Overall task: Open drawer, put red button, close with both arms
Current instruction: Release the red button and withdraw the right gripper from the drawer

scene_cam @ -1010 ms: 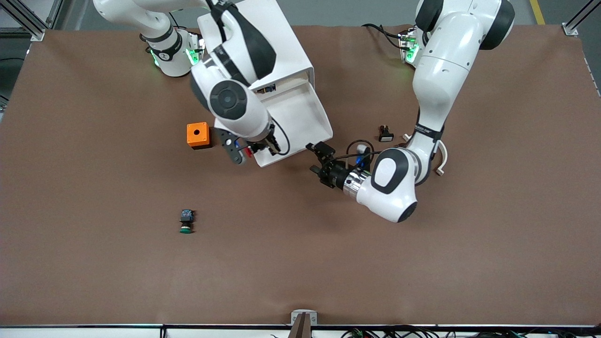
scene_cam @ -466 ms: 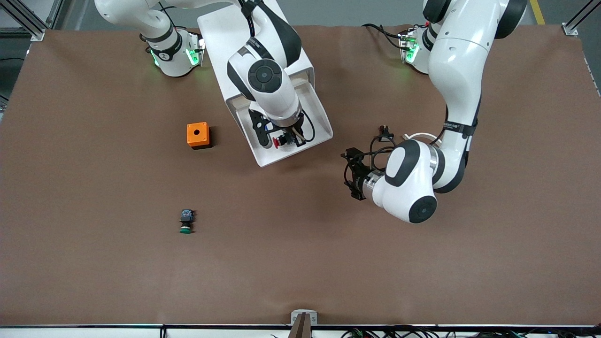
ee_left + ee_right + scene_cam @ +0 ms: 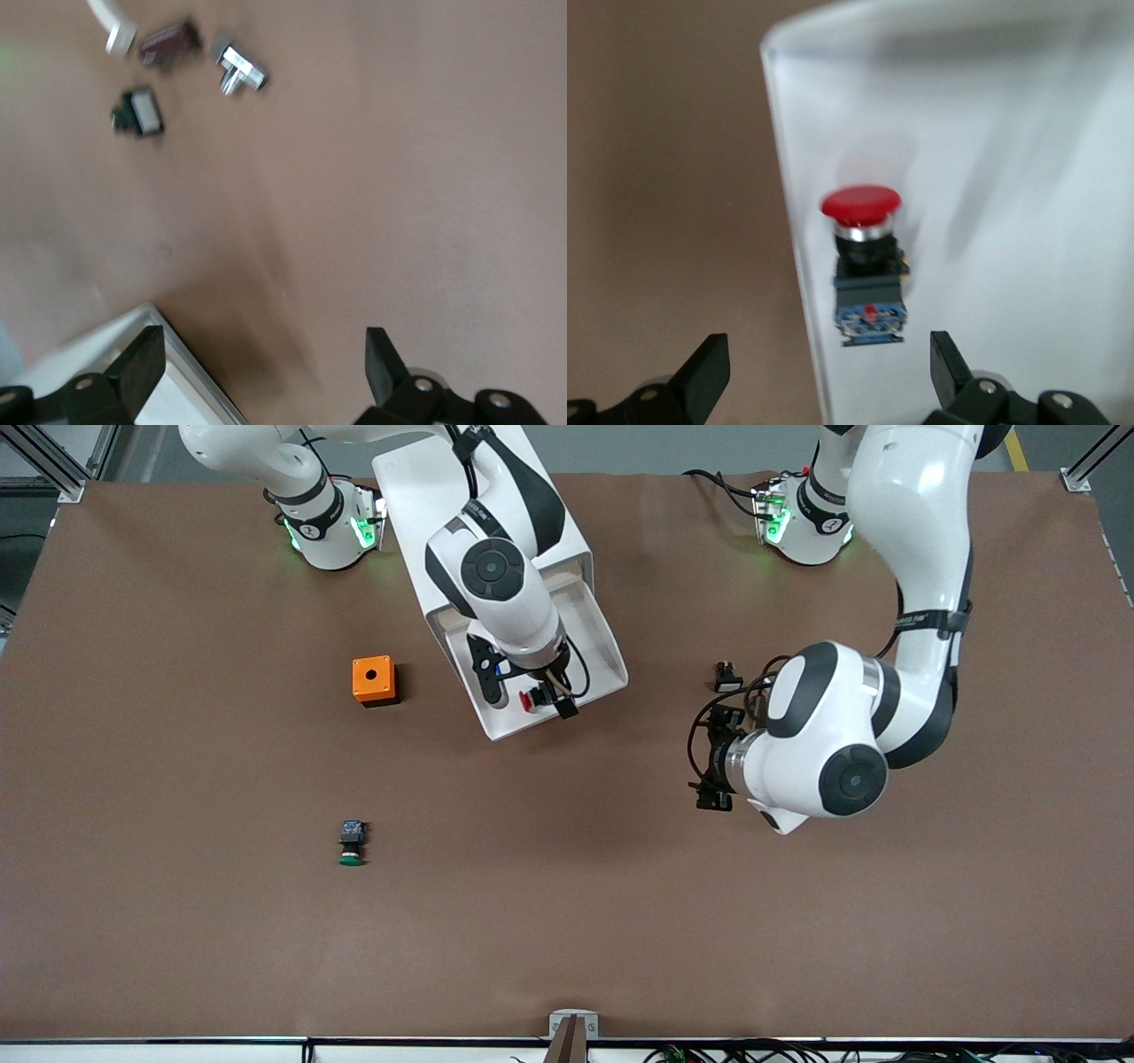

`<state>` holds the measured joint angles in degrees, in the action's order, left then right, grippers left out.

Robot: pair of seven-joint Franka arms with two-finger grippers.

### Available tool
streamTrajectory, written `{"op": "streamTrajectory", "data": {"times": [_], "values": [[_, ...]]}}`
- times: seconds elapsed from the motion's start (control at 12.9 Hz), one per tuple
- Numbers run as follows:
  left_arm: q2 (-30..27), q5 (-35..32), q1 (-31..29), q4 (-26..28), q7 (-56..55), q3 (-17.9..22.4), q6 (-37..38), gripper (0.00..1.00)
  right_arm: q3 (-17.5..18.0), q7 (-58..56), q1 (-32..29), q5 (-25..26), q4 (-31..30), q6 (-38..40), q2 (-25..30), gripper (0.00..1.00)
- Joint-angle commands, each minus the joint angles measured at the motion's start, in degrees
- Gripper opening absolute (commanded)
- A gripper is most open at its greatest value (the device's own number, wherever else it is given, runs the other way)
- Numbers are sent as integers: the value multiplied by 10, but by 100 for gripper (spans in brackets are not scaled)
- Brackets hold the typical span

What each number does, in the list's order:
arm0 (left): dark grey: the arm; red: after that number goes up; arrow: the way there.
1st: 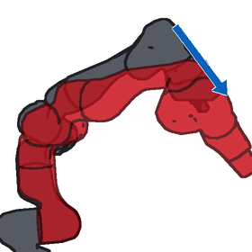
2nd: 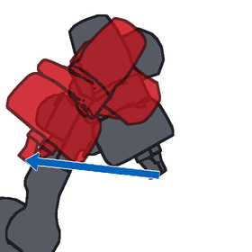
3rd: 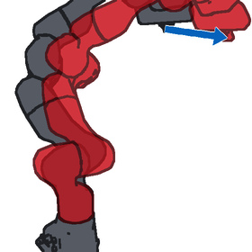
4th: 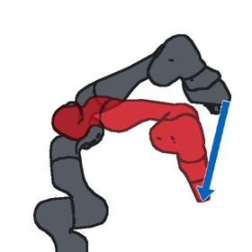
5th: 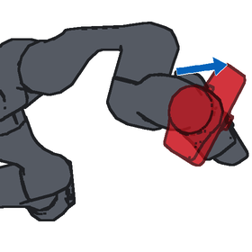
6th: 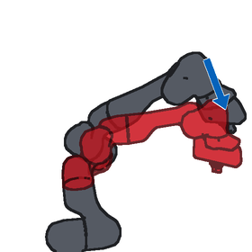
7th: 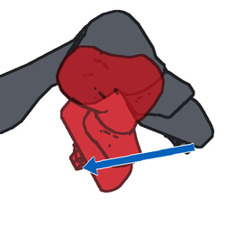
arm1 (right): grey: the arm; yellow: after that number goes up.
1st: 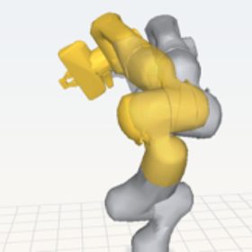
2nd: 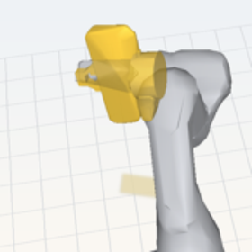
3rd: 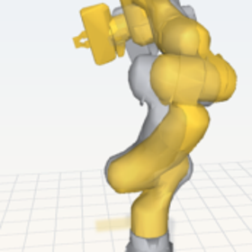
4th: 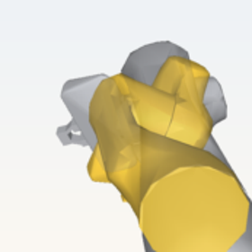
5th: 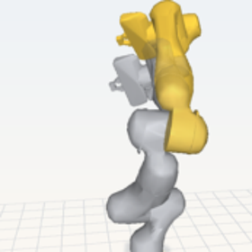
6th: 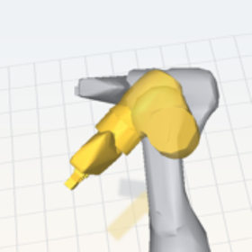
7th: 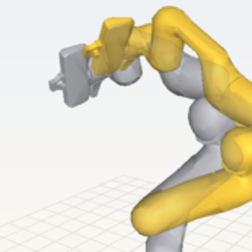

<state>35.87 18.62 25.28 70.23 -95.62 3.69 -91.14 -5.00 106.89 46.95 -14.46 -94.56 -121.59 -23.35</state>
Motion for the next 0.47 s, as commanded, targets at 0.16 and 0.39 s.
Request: {"op": "streamTrajectory", "data": {"times": [0.16,0.39], "values": [[-10,-45,10,13,196,-2,-51,99,-3,-291,-159,-7,39,181,72,100],[6,-45,20,15,275,-4,-106,99,-4,-530,-240,-4,37,216,103,100]]}}
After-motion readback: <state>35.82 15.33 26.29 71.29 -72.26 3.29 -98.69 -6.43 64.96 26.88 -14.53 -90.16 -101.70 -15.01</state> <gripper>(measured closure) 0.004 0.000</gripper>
